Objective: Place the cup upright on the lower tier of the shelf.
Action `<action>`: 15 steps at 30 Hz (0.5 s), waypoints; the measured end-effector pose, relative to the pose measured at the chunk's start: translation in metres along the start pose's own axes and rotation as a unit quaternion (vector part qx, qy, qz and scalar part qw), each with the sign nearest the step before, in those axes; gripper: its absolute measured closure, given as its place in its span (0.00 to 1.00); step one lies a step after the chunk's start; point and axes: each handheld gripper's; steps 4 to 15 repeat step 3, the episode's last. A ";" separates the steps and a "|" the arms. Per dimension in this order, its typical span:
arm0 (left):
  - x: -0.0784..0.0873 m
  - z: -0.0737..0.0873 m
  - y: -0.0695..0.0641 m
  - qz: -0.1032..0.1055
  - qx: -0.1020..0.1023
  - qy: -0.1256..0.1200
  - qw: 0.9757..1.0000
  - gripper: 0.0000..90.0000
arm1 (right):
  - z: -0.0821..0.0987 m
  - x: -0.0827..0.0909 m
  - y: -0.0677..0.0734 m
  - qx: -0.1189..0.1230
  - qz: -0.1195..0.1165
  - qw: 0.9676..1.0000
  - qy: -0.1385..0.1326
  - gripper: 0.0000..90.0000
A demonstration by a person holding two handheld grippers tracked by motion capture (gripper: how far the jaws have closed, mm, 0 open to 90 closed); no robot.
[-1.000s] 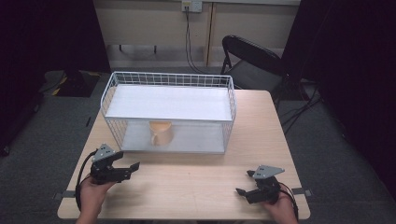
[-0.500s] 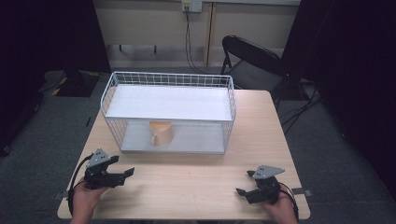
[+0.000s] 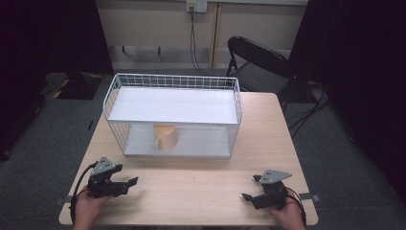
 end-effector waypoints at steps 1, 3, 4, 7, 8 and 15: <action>-0.001 0.000 -0.001 0.000 -0.003 0.005 1.000 0.19 | 0.000 0.000 0.000 0.000 0.000 1.000 0.000 0.17; -0.002 0.001 -0.002 0.005 0.000 0.005 1.000 0.19 | 0.000 0.000 0.000 0.000 0.000 1.000 0.000 0.17; -0.002 0.001 -0.002 0.005 0.000 0.005 1.000 0.19 | 0.000 0.000 0.000 0.000 0.000 1.000 0.000 0.17; -0.002 0.001 -0.002 0.005 0.000 0.005 1.000 0.19 | 0.000 0.000 0.000 0.000 0.000 1.000 0.000 0.17; -0.002 0.001 -0.002 0.005 0.000 0.005 1.000 0.19 | 0.000 0.000 0.000 0.000 0.000 1.000 0.000 0.17; -0.002 0.001 -0.002 0.005 0.000 0.005 1.000 0.19 | 0.000 0.000 0.000 0.000 0.000 1.000 0.000 0.17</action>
Point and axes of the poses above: each handheld gripper's, and its own axes: x roughly backward along the jaws, z roughly out of its underside, y roughly to its left, and after that the axes turned 8 degrees about -y, right-handed
